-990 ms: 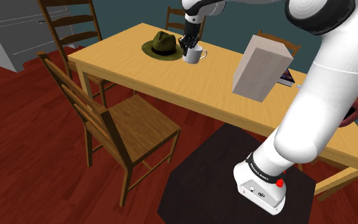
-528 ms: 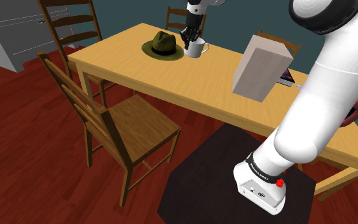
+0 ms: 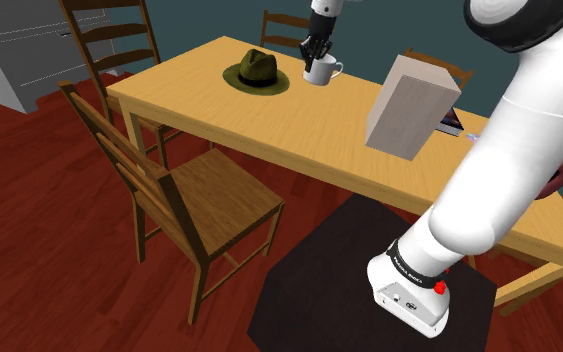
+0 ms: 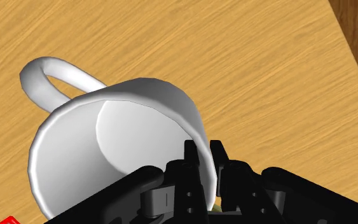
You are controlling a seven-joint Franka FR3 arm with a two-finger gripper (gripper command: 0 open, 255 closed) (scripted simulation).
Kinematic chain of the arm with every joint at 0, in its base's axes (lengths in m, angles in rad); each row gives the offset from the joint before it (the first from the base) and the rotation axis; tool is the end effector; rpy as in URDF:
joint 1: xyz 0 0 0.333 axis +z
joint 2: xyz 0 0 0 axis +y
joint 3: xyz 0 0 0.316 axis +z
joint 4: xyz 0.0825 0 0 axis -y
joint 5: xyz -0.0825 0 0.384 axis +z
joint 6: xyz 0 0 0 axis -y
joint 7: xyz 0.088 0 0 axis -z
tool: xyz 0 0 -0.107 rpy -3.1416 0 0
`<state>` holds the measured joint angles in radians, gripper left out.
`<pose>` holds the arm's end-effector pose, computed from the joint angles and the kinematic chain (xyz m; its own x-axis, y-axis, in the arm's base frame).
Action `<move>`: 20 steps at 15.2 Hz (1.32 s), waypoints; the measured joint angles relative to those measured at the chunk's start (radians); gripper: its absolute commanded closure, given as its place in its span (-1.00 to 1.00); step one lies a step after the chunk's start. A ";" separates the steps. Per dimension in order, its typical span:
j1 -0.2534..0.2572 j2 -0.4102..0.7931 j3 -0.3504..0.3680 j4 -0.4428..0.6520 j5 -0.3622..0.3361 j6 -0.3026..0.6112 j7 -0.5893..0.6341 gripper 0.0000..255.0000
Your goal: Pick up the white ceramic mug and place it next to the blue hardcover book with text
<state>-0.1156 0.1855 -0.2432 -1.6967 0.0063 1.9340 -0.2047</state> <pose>0.5866 -0.2094 0.4901 0.9877 -0.1490 0.0481 -0.1513 -0.9873 0.0492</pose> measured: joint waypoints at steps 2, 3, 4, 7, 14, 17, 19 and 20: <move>-0.029 -0.011 -0.020 -0.020 0.004 0.010 -0.049 1.00; -0.040 -0.013 -0.027 -0.026 0.006 0.015 -0.068 1.00; -0.053 -0.008 -0.035 -0.026 0.010 0.019 -0.091 1.00; -0.094 -0.012 -0.062 -0.021 0.018 0.011 -0.161 1.00; -0.193 0.019 -0.122 0.007 0.051 0.013 -0.327 1.00; -0.238 0.048 -0.143 0.043 0.071 0.003 -0.397 1.00; -0.275 0.077 -0.158 0.084 0.090 -0.012 -0.450 1.00; -0.292 0.088 -0.165 0.093 0.098 -0.011 -0.476 1.00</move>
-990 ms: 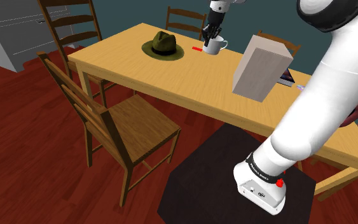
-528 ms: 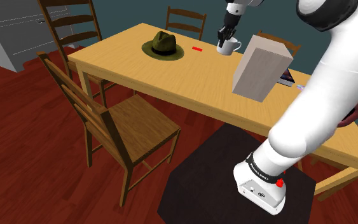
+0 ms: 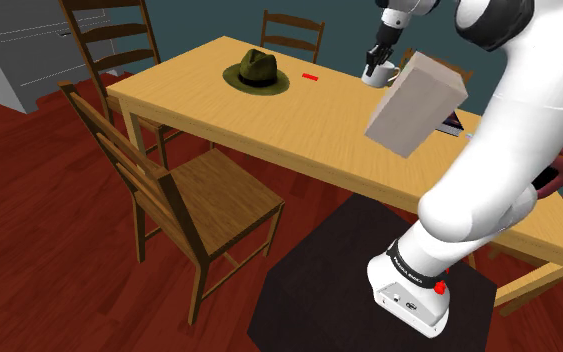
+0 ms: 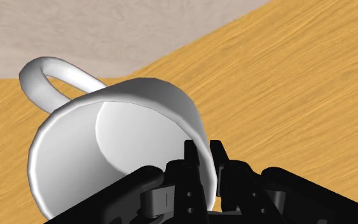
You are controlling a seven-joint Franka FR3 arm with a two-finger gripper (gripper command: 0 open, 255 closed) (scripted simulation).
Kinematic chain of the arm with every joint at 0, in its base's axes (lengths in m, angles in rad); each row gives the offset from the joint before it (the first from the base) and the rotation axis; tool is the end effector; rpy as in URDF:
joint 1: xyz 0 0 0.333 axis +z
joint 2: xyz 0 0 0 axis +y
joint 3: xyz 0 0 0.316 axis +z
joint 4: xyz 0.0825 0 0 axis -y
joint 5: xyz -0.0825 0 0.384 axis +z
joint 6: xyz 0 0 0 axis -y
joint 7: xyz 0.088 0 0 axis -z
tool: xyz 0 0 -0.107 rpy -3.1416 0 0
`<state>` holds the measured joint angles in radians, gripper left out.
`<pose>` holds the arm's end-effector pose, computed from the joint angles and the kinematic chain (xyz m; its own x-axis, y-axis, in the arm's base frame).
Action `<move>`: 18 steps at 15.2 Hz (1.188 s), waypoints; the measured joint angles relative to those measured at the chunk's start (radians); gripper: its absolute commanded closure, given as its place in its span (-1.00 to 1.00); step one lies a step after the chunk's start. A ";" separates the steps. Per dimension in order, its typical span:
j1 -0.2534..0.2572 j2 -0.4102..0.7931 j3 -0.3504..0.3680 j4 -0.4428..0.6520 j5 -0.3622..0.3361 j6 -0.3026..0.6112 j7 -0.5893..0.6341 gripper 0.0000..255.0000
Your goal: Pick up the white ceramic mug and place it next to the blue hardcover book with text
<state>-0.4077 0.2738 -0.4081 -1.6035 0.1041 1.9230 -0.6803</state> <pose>0.4660 -0.4474 0.4874 0.9877 -0.1489 0.0487 -0.1512 -0.9873 0.0492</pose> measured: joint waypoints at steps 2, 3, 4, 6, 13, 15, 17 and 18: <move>-0.037 0.031 -0.012 0.051 0.018 -0.024 -0.047 1.00; -0.055 0.042 -0.018 0.064 0.026 -0.027 -0.072 1.00; -0.075 0.063 -0.022 0.089 0.037 -0.034 -0.095 1.00; -0.118 0.105 -0.031 0.145 0.060 -0.053 -0.143 1.00; -0.282 0.277 -0.040 0.400 0.137 -0.150 -0.281 1.00; -0.339 0.347 -0.036 0.514 0.162 -0.196 -0.309 1.00; -0.358 0.366 -0.035 0.521 0.170 -0.186 -0.327 1.00; -0.359 0.367 -0.035 0.511 0.171 -0.176 -0.331 1.00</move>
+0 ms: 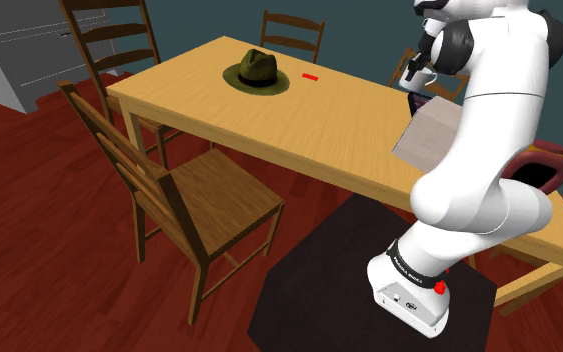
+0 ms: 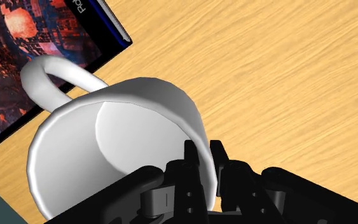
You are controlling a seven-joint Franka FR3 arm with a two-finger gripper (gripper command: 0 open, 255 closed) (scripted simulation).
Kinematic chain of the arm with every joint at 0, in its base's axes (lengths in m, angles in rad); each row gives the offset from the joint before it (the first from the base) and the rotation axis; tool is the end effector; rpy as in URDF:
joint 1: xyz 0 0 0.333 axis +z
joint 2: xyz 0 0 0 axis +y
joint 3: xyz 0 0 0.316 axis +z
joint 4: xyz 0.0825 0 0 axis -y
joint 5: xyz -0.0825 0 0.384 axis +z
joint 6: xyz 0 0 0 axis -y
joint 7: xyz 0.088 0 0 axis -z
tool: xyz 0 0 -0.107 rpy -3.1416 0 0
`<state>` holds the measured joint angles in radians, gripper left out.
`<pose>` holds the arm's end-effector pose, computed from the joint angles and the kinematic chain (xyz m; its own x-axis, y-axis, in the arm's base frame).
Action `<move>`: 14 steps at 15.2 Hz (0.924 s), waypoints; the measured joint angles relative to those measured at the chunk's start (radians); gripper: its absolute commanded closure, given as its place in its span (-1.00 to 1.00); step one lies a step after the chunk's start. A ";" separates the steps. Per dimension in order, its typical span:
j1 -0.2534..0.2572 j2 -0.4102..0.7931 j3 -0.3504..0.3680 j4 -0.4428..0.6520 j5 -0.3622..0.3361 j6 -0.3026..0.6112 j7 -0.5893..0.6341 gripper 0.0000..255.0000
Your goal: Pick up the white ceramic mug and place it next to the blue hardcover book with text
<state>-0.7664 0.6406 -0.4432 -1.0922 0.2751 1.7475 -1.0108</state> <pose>0.3693 -0.6338 0.4779 0.9877 -0.1488 0.0473 -0.1511 -0.9873 0.0487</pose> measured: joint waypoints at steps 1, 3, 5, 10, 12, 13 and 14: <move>0.002 0.000 0.000 -0.013 0.000 0.012 -0.002 1.00; 0.006 -0.002 0.000 -0.042 0.001 0.038 -0.006 1.00; 0.012 -0.007 0.000 -0.076 0.001 0.068 -0.009 1.00; 0.020 0.002 0.004 -0.132 0.006 0.131 -0.014 1.00; 0.022 0.005 0.005 -0.154 0.009 0.155 -0.018 1.00; 0.022 0.008 0.006 -0.165 0.011 0.168 -0.021 1.00; 0.022 0.011 0.007 -0.172 0.012 0.178 -0.023 1.00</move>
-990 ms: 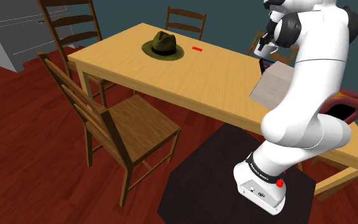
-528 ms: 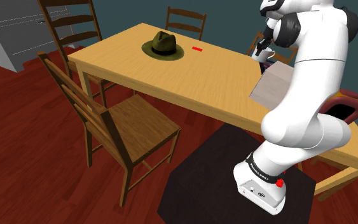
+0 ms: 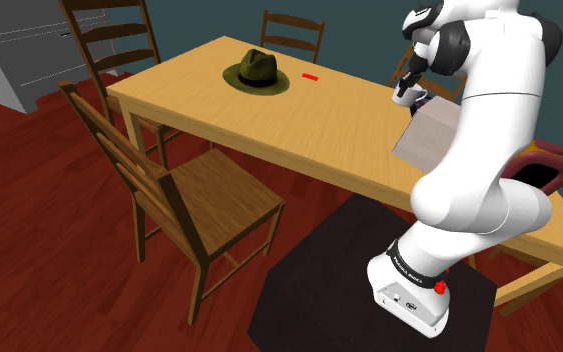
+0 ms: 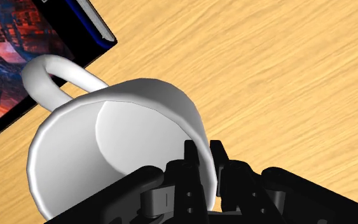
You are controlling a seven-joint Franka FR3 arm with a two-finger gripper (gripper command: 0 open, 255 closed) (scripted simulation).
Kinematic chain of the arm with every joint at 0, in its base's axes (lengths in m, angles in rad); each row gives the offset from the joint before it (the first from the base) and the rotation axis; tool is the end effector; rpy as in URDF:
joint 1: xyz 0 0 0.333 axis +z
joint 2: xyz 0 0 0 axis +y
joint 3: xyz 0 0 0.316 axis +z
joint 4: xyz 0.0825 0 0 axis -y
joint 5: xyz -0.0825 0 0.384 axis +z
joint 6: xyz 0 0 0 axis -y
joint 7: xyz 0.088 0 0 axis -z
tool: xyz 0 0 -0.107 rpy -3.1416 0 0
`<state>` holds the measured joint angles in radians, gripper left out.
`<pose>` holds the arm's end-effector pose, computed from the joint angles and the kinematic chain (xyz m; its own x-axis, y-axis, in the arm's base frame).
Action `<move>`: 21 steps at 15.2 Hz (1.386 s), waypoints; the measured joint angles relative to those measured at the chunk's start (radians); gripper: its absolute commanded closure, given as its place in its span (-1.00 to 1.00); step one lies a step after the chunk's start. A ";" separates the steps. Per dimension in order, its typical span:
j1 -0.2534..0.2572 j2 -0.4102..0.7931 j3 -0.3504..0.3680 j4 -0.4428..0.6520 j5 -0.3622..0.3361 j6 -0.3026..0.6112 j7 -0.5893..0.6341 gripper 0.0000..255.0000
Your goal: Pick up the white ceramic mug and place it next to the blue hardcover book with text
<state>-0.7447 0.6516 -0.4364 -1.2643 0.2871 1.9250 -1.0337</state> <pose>0.3681 -0.6357 0.4051 0.9878 -0.1481 0.0473 -0.1504 -0.9874 0.0487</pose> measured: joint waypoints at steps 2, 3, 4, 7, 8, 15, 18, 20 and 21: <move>0.004 0.003 0.002 -0.023 0.002 0.025 -0.002 1.00; 0.005 0.005 0.003 -0.034 0.004 0.038 -0.003 1.00; 0.004 0.011 0.004 -0.035 0.006 0.045 -0.004 1.00; 0.006 0.023 0.008 -0.059 0.012 0.080 -0.008 1.00; 0.006 0.027 0.010 -0.067 0.014 0.091 -0.010 1.00; 0.006 0.038 0.013 -0.085 0.020 0.120 -0.014 1.00; 0.006 0.038 0.013 -0.085 0.020 0.120 -0.014 -1.00; 0.006 0.038 0.013 -0.085 0.020 0.120 -0.014 -1.00; 0.006 0.038 0.013 -0.085 0.020 0.120 -0.014 -1.00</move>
<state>-0.7387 0.6895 -0.4231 -1.3495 0.3070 2.0452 -1.0482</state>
